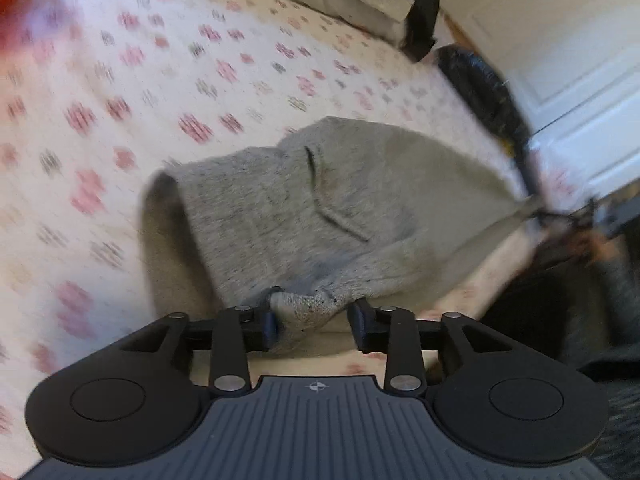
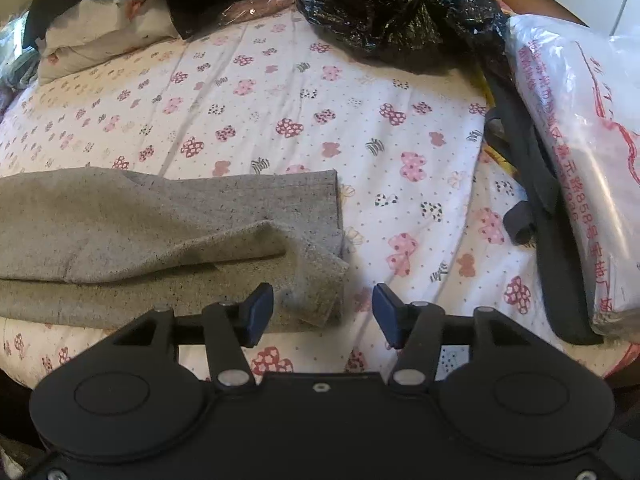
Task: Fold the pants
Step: 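Open both tools to release the folded hems onto the pants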
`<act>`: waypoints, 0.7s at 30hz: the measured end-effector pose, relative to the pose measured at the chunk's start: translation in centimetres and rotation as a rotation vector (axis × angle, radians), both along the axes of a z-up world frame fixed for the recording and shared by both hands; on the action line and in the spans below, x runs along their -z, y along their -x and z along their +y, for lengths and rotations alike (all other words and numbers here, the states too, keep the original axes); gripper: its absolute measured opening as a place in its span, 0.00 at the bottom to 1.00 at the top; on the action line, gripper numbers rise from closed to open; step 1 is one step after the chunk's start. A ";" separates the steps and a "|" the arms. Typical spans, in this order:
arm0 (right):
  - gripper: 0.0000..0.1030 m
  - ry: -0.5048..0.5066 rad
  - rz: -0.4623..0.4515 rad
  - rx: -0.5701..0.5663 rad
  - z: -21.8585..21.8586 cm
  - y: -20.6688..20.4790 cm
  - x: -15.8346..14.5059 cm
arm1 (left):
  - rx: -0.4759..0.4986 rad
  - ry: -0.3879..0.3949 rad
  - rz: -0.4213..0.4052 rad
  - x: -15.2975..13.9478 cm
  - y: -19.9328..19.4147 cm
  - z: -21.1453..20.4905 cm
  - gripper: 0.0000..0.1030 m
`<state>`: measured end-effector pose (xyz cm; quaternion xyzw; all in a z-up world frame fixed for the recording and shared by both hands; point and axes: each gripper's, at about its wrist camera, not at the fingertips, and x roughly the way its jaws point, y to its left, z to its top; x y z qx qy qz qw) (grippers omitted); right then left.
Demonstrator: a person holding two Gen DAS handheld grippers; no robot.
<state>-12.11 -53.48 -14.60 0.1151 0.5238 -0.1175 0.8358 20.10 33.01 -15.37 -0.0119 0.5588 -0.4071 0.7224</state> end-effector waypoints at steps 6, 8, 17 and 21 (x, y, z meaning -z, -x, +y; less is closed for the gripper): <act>0.60 -0.023 -0.003 0.035 -0.1 0.4 -0.4 | 0.109 -0.172 -0.256 -2.1 1.4 -1.3 0.40; 0.60 -0.022 0.001 0.048 -0.1 0.5 -0.5 | 0.116 -0.200 -0.231 -2.4 1.4 -0.8 0.40; 0.60 -0.024 -0.059 0.100 1.0 0.6 -2.2 | -0.260 -0.018 -0.233 -7.1 2.7 0.8 0.63; 0.62 0.037 -0.092 0.149 2.5 0.6 -3.2 | -0.449 -0.203 -0.442 -7.9 5.0 -5.1 0.76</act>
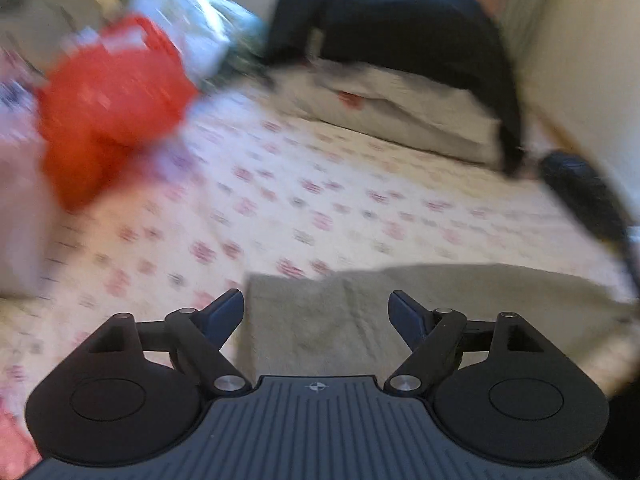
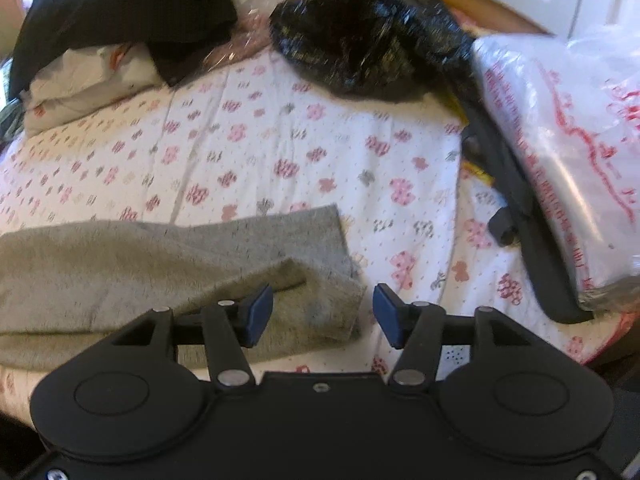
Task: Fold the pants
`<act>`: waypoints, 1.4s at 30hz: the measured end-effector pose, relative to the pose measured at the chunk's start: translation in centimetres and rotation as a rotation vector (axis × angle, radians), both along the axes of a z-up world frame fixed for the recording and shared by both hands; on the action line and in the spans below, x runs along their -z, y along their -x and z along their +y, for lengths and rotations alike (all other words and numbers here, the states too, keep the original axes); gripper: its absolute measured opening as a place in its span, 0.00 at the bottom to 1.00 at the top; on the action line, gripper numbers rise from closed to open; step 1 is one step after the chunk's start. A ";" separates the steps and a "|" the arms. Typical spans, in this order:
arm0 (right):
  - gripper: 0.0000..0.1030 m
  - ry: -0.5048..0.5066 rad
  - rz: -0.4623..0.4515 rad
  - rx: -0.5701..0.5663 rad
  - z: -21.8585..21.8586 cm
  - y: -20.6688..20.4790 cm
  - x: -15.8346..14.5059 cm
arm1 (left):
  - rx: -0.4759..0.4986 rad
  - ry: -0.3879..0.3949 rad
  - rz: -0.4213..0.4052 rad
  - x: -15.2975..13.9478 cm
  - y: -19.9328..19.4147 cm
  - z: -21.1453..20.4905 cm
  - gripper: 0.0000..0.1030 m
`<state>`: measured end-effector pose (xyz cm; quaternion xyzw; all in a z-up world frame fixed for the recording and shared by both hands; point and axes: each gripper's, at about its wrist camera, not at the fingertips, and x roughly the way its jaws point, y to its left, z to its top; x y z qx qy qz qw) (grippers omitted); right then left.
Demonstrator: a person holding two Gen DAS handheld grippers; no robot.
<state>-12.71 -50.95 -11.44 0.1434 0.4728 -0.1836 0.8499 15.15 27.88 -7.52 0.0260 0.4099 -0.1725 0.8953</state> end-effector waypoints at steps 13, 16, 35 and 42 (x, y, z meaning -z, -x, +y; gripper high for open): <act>0.81 0.155 -0.087 0.064 2.4 0.6 -3.4 | -0.361 -0.194 0.147 8.6 0.5 -8.5 0.76; 0.94 0.178 -0.089 0.099 2.0 0.8 -4.0 | -0.360 -0.200 0.171 9.7 0.0 -8.2 0.76; 0.75 -0.378 0.356 0.204 -7.2 -9.2 6.7 | -0.311 -0.243 0.139 11.1 1.6 -8.5 0.77; 0.49 -0.393 0.357 0.155 -5.9 -7.6 8.7 | -0.304 -0.247 0.137 11.2 1.6 -8.7 0.77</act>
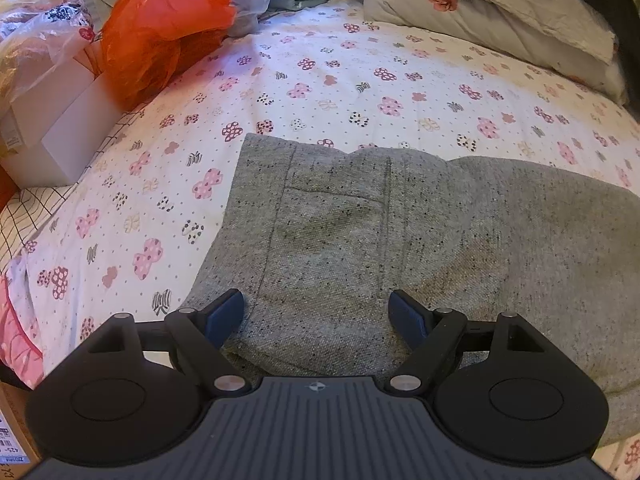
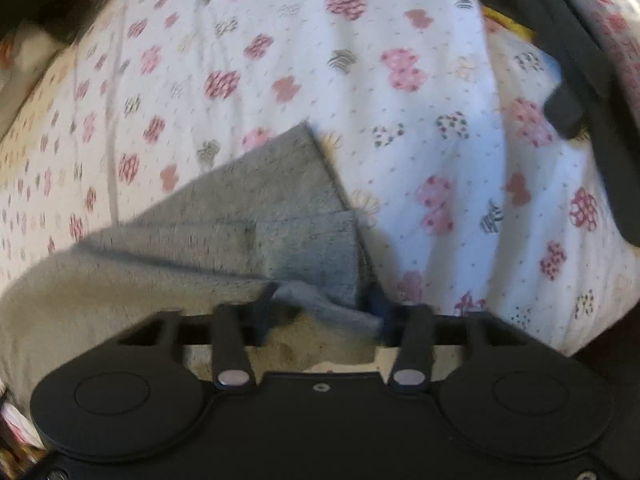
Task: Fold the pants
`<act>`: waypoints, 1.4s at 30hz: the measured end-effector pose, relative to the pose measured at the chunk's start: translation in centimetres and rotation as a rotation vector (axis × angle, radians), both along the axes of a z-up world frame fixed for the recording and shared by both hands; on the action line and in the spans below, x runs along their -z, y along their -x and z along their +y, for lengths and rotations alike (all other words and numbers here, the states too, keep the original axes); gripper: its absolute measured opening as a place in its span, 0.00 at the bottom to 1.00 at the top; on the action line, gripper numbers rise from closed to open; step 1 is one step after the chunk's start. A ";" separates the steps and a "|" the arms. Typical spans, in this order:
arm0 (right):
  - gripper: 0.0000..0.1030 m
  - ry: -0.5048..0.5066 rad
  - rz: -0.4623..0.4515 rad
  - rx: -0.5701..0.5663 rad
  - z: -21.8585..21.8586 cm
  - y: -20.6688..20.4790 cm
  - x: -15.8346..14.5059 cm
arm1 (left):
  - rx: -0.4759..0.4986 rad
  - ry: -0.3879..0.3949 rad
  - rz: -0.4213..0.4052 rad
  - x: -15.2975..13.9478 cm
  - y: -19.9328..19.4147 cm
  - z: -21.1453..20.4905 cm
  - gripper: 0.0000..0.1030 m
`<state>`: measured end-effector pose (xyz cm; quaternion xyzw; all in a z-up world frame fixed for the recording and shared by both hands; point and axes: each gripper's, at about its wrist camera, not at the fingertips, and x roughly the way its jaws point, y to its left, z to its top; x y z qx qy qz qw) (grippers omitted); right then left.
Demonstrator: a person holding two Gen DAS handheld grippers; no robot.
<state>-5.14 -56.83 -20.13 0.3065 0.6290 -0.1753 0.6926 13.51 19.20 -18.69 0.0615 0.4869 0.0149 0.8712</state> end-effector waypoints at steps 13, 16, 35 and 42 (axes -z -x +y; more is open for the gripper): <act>0.16 0.162 -0.246 -0.125 0.6 0.1 -6.4 | -0.018 0.030 -0.009 0.3 0.0 0.4 0.81; 0.16 0.138 -0.202 -0.066 -1.0 -0.1 -4.4 | -0.014 0.023 -0.008 0.4 0.1 0.4 0.82; 0.08 0.117 -0.124 -0.090 -0.3 -0.6 -0.6 | -0.017 0.030 -0.001 0.5 -0.2 0.4 0.83; 0.07 0.237 -0.219 -0.096 -0.4 -0.6 -5.0 | -0.018 0.037 0.003 0.6 -0.3 0.6 0.84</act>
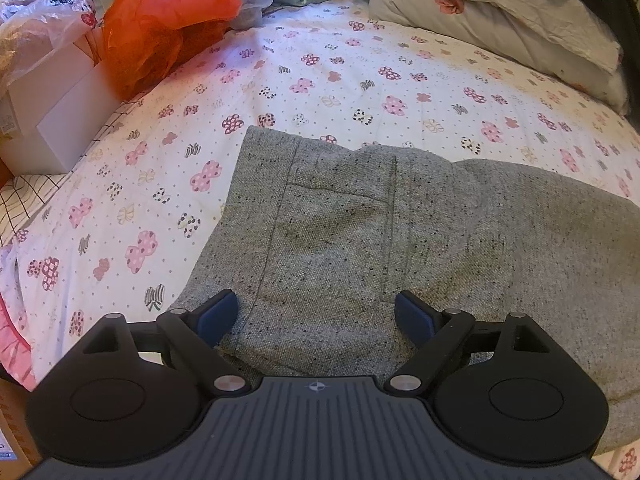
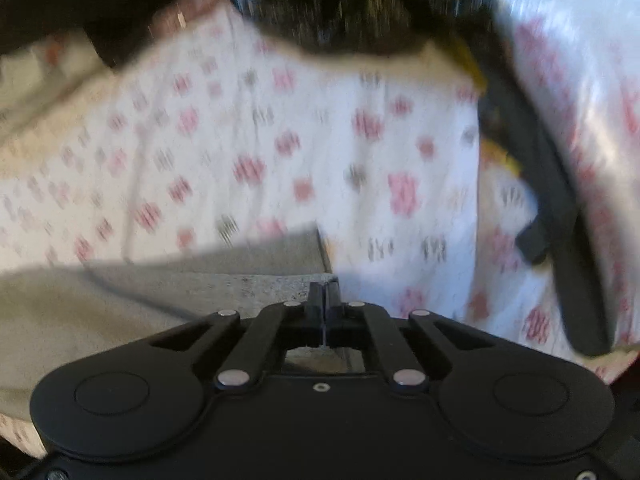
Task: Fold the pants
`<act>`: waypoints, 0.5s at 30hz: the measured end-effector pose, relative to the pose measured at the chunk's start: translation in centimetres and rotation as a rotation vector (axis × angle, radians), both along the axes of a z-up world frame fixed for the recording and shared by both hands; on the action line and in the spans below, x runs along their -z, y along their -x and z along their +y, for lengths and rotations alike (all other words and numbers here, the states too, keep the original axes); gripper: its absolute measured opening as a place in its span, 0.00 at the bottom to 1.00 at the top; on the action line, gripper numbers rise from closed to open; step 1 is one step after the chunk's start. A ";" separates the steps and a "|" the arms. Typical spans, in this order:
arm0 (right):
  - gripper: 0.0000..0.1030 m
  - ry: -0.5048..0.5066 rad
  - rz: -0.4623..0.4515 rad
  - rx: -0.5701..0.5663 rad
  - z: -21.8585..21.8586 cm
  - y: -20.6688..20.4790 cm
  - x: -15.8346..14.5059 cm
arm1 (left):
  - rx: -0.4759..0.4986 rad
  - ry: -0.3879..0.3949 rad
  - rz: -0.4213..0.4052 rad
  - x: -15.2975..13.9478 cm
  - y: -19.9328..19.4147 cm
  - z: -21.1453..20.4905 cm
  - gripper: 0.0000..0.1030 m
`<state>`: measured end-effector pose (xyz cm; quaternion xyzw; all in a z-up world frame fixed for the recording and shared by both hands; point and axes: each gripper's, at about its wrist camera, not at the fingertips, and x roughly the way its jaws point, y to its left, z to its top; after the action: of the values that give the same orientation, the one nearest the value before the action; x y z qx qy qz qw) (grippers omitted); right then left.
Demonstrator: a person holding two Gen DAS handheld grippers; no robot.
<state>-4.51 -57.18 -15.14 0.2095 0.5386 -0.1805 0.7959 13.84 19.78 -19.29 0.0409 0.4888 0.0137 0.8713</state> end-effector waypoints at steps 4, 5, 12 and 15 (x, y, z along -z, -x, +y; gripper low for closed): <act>0.07 0.020 -0.110 0.005 -0.6 -0.4 -3.6 | -0.002 0.002 0.002 0.0 -0.1 0.0 0.86; 0.07 0.013 -0.110 0.002 -0.8 -0.8 -3.7 | -0.003 0.002 0.002 0.1 -0.1 0.0 0.86; 0.07 0.020 0.002 0.032 -2.6 -4.0 2.3 | 0.009 -0.005 0.007 0.1 -0.2 0.1 0.87; 0.17 0.047 -0.007 0.082 -2.7 -3.9 2.6 | 0.015 -0.002 0.010 0.0 -0.2 0.2 0.88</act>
<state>-0.65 -59.92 -17.69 0.2134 0.5223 -0.2247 0.7945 14.08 20.02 -19.32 0.0454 0.4927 0.0075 0.8690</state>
